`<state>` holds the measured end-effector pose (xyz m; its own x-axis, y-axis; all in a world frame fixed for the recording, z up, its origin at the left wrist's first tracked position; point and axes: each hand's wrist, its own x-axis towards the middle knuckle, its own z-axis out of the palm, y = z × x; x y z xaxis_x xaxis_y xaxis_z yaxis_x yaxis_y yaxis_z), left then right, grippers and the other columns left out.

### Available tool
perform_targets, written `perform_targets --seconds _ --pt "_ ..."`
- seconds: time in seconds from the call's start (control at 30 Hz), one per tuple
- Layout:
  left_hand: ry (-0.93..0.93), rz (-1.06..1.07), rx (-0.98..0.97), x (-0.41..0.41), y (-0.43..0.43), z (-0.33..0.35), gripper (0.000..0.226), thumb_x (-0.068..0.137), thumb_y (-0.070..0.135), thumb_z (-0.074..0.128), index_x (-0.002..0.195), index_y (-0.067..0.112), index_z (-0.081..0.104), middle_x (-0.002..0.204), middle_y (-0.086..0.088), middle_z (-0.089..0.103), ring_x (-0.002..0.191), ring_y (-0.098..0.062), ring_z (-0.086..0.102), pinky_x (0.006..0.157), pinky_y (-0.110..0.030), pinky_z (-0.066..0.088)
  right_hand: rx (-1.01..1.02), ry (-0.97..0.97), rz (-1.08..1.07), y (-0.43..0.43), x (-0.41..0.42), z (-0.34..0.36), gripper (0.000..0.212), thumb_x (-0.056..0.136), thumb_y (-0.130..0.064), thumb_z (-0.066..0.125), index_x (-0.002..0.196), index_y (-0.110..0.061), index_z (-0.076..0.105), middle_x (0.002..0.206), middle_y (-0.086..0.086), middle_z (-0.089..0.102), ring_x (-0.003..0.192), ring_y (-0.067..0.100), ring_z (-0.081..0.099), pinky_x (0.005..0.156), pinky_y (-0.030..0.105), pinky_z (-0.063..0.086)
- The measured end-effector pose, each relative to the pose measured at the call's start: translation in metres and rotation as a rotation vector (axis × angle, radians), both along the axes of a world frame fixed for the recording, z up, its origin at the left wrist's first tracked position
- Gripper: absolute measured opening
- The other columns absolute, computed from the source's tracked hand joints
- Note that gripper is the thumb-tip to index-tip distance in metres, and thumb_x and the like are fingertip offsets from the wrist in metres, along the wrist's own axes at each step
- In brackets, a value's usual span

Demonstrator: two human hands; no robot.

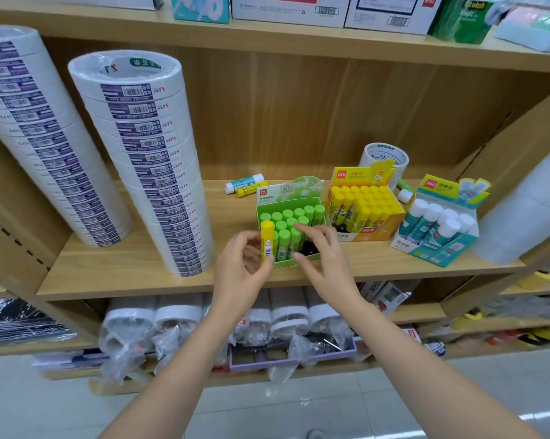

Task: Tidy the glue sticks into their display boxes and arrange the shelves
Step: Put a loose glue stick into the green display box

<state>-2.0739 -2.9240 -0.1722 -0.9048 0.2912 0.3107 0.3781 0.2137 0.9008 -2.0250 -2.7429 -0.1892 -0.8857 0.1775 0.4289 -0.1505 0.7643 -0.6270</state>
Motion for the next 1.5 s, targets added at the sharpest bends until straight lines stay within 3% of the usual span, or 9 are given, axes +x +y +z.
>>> perform_targets --seconds 0.1,0.27,0.43,0.57,0.73,0.93,1.07,1.37,1.5 --pt "0.139 0.001 -0.023 0.008 0.003 0.008 0.029 0.081 0.010 0.075 0.107 0.019 0.064 0.094 0.006 0.064 0.077 -0.011 0.058 0.064 -0.018 0.046 -0.194 0.071 0.048 -0.003 0.012 0.017 0.054 0.093 -0.041 0.058 0.143 -0.027 0.041 0.124 0.000 0.049 0.110 0.013 0.052 0.096 0.023 0.043" --pt "0.322 0.014 -0.153 0.018 0.033 0.012 0.026 0.082 0.025 0.072 0.107 0.018 0.067 0.098 0.008 0.065 0.086 -0.007 0.058 0.073 -0.031 0.050 -0.429 0.081 0.151 -0.002 0.019 0.043 0.038 0.088 -0.008 0.070 0.122 -0.017 0.056 0.102 0.000 0.063 0.092 0.017 0.061 0.081 0.026 0.051" --pt "0.549 0.128 -0.631 0.011 0.056 0.006 0.072 0.075 0.047 0.072 0.141 0.029 0.048 0.156 -0.007 0.031 0.146 -0.031 0.021 0.114 -0.058 0.019 -0.534 0.133 -0.146 0.042 0.031 0.043 0.034 0.090 -0.010 0.068 0.116 -0.021 0.051 0.097 -0.001 0.064 0.088 0.013 0.062 0.079 0.022 0.049" --pt "0.518 0.067 -0.951 -0.003 0.067 -0.008 0.101 0.061 0.040 0.090 0.148 0.036 0.038 0.162 -0.012 0.017 0.146 -0.036 0.014 0.114 -0.063 0.015 -0.468 0.087 -0.312 0.071 0.030 0.042 0.033 0.089 -0.015 0.071 0.115 -0.019 0.051 0.093 -0.003 0.063 0.086 0.012 0.064 0.075 0.020 0.051" --pt "0.574 0.172 -0.914 -0.032 0.066 -0.013 0.091 0.058 0.008 0.091 0.136 0.032 0.052 0.149 -0.015 0.041 0.136 -0.038 0.036 0.107 -0.061 0.035 -0.324 0.072 -0.406 0.085 0.015 0.045 0.032 0.085 -0.020 0.074 0.108 -0.023 0.052 0.085 -0.010 0.066 0.081 0.002 0.063 0.073 0.019 0.050" --pt "0.601 0.182 -0.865 -0.036 0.075 0.001 0.072 0.067 0.024 0.083 0.133 0.025 0.056 0.154 -0.014 0.033 0.146 -0.032 0.013 0.115 -0.056 -0.017 -0.037 0.092 -0.450 0.091 -0.008 0.041 0.028 0.083 -0.025 0.076 0.104 -0.018 0.059 0.101 0.000 0.063 0.100 0.019 0.053 0.080 0.031 0.037" --pt "0.752 0.030 -0.828 -0.026 0.101 0.001 0.059 0.076 0.029 0.074 0.132 0.023 0.058 0.151 -0.005 0.044 0.148 -0.030 0.020 0.118 -0.059 0.001 0.166 0.115 -0.435 0.096 -0.016 0.031 0.027 0.076 -0.019 0.081 0.094 -0.011 0.062 0.097 0.004 0.063 0.098 0.026 0.054 0.080 0.031 0.029" --pt "0.708 -0.136 -0.926 -0.031 0.116 -0.031 0.055 0.094 0.037 0.044 0.147 0.026 0.042 0.152 0.000 0.043 0.148 -0.030 0.024 0.118 -0.057 0.003 0.348 0.075 -0.406 0.104 -0.020 0.023 0.036 0.080 -0.027 0.077 0.112 -0.020 0.063 0.110 0.003 0.058 0.108 0.022 0.050 0.093 0.037 0.034" --pt "0.684 -0.161 -0.852 -0.031 0.116 -0.030 0.056 0.091 0.032 0.059 0.145 0.026 0.046 0.151 0.000 0.045 0.147 -0.030 0.026 0.117 -0.056 0.006 0.304 0.142 -0.368 0.106 -0.019 0.025 0.028 0.080 -0.026 0.077 0.104 -0.018 0.064 0.103 0.000 0.062 0.103 0.022 0.055 0.090 0.036 0.033"
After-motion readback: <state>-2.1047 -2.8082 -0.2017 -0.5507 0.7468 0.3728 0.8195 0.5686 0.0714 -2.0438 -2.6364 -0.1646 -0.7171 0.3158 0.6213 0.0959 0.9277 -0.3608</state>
